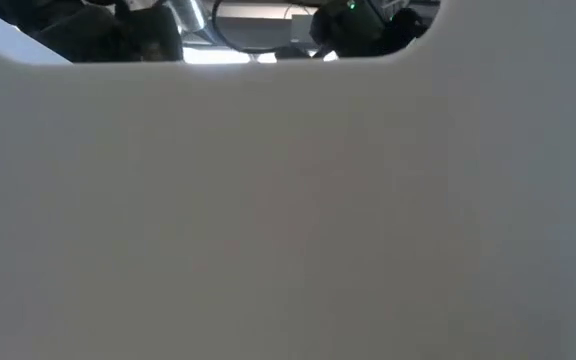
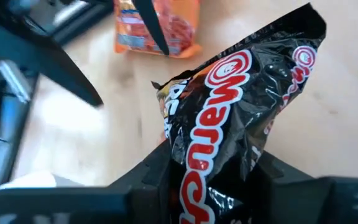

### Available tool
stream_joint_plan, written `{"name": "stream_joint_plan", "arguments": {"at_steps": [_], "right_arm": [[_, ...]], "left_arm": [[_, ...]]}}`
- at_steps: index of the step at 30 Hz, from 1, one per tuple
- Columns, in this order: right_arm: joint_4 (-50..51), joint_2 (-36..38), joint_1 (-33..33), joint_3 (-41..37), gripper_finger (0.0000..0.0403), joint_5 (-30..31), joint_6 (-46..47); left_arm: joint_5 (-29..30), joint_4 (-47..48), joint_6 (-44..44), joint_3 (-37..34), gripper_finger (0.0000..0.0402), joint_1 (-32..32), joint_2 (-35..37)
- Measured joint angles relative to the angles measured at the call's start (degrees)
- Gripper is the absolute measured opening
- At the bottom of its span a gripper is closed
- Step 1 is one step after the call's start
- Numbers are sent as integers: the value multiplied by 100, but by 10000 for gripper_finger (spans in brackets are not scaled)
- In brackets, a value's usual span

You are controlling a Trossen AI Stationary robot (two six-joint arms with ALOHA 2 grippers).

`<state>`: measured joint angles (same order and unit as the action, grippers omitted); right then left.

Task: Sort Maruchan noodles
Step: Put the bottom black noodle pack into the right white bin

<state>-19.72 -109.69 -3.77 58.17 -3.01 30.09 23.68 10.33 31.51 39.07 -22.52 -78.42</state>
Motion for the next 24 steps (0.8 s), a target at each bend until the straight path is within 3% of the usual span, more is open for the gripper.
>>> {"name": "stream_joint_plan", "arguments": {"at_steps": [7, 13, 24], "right_arm": [[1021, 537, 0, -2, 93, 596, -514], [1548, 1020, 2, -4, 59, 742, -808], [2815, 1934, -2, -9, 59, 858, -958]], "left_arm": [[258, 173, 32, -1, 288, -15, 130], [271, 184, 36, -1, 288, -15, 130], [271, 183, 41, -1, 288, -15, 128]]}}
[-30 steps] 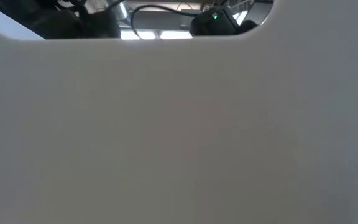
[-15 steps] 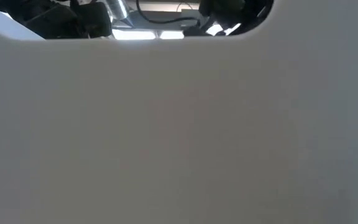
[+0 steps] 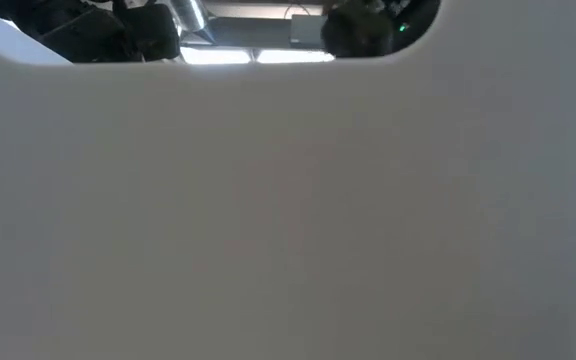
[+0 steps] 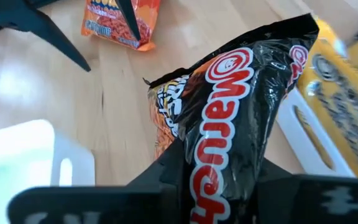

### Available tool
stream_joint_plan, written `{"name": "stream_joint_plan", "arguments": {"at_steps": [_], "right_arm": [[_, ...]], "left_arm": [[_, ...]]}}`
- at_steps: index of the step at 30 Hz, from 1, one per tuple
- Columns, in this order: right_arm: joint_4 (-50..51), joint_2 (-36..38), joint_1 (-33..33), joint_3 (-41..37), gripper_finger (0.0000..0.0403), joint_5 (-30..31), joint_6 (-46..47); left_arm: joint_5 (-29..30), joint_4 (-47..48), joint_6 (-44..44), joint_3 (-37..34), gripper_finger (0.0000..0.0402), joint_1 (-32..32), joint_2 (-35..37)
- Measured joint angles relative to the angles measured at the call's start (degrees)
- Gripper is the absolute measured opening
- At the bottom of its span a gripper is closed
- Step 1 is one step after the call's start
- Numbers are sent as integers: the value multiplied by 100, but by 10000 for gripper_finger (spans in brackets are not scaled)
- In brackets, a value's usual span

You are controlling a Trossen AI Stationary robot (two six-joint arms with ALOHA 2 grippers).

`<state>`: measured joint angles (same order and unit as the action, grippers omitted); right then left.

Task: Sort Maruchan noodles
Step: Put the bottom black noodle pack into the right white bin

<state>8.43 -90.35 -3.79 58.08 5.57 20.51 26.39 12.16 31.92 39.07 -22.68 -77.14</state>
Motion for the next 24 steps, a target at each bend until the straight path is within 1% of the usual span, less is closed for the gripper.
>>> {"name": "stream_joint_plan", "arguments": {"at_steps": [6, 11, 14, 19, 24], "right_arm": [[1521, 848, -28, 0, 57, -60, 38], [2573, 1544, -295, 0, 57, 33, 269], [3146, 1909, -551, 0, 57, 72, 489], [4124, 2411, -1067, 0, 56, 468, 1053], [5181, 2719, -1637, 0, 56, 784, 1789]], "left_arm": [[17, 0, 2, 0, 288, 0, 0], [33, -48, 84, 0, 288, 0, -2], [48, -64, 87, 0, 288, 0, -4], [54, -110, 76, 0, 288, 0, -4], [62, -153, 76, 0, 288, 0, -4]]}}
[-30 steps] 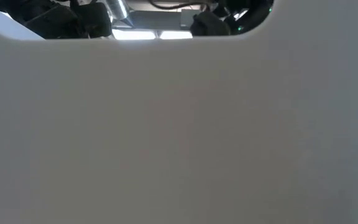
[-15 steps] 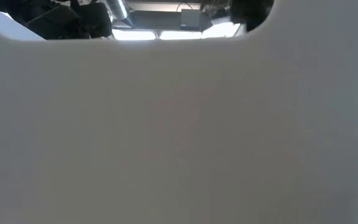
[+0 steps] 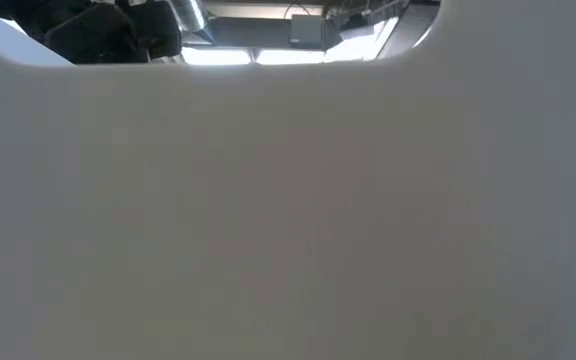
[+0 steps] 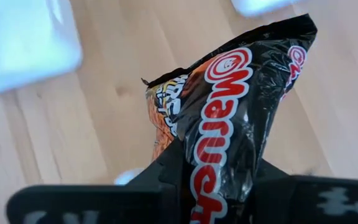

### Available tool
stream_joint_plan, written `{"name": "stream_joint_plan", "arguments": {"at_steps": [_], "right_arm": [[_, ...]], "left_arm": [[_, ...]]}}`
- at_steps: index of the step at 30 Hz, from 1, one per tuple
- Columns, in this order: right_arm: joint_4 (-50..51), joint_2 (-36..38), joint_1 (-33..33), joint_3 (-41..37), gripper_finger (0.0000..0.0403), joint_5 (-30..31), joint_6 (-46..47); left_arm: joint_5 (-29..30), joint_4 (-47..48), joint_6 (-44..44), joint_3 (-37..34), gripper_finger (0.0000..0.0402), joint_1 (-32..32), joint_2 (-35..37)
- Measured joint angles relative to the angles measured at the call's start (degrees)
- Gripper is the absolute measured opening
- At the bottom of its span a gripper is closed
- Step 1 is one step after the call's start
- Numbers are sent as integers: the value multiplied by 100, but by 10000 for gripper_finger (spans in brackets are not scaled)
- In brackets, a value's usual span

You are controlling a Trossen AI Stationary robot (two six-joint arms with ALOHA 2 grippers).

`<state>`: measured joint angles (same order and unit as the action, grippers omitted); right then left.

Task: Sort Maruchan noodles
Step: Put the bottom black noodle pack into the right white bin

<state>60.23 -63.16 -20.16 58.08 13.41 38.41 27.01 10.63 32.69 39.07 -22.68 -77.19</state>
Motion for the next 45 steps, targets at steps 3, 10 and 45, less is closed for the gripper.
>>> {"name": "stream_joint_plan", "arguments": {"at_steps": [3, 10, 45], "right_arm": [[471, 58, -381, 0, 56, 159, 471], [856, 16, -1458, 0, 56, 679, 1240], [155, 14, -3163, -1911, 56, 1379, 3184]], "left_arm": [[37, -13, 17, 0, 288, 0, 0], [41, -71, 22, 0, 288, 0, 0], [148, -83, 170, 0, 288, 4, 0]]}}
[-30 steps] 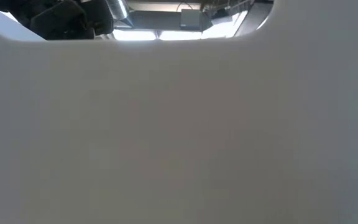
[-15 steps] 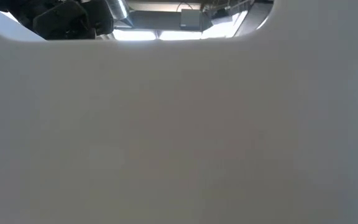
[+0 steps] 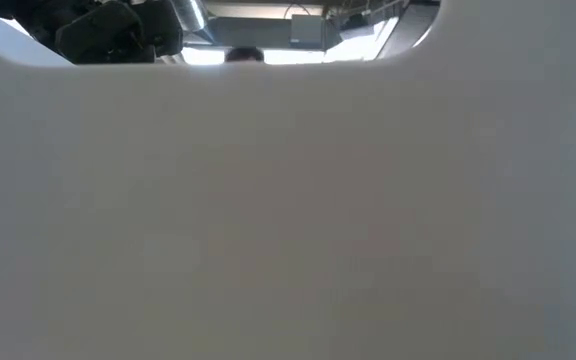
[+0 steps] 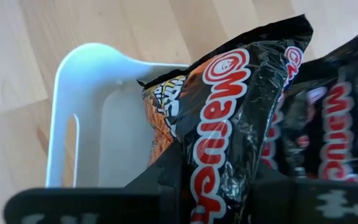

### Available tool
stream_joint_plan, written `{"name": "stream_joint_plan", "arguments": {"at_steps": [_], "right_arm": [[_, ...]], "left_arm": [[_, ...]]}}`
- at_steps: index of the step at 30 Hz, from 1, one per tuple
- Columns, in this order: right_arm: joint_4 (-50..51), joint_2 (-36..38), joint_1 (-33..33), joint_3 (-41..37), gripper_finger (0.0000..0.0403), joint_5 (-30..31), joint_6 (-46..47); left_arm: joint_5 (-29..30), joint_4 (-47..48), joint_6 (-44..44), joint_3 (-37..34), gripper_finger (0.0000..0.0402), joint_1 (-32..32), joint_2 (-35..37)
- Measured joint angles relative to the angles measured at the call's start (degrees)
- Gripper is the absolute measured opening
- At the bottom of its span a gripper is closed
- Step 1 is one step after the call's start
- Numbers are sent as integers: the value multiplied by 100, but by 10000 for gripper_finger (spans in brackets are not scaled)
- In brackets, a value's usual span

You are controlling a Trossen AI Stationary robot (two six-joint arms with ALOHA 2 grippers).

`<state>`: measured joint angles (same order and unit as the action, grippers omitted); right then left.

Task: Sort Maruchan noodles
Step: Put the bottom black noodle pack into the right white bin

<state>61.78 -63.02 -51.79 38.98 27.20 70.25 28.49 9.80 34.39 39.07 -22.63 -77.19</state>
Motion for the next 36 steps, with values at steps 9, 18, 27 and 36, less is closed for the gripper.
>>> {"name": "stream_joint_plan", "arguments": {"at_steps": [9, 18, 27, 36], "right_arm": [[-436, 2, 4, -344, 68, -351, 21], [-411, 0, 7, -347, 157, -461, 144], [90, 22, 7, 238, 206, -879, 176], [253, 29, 394, 1323, 206, 141, 358]], "left_arm": [[0, 0, 2, 0, 288, 0, 0], [0, 0, 2, 0, 288, 0, 0], [-2, 0, 2, 0, 288, 0, 0], [-281, 0, 0, 0, 288, 0, 0]]}}
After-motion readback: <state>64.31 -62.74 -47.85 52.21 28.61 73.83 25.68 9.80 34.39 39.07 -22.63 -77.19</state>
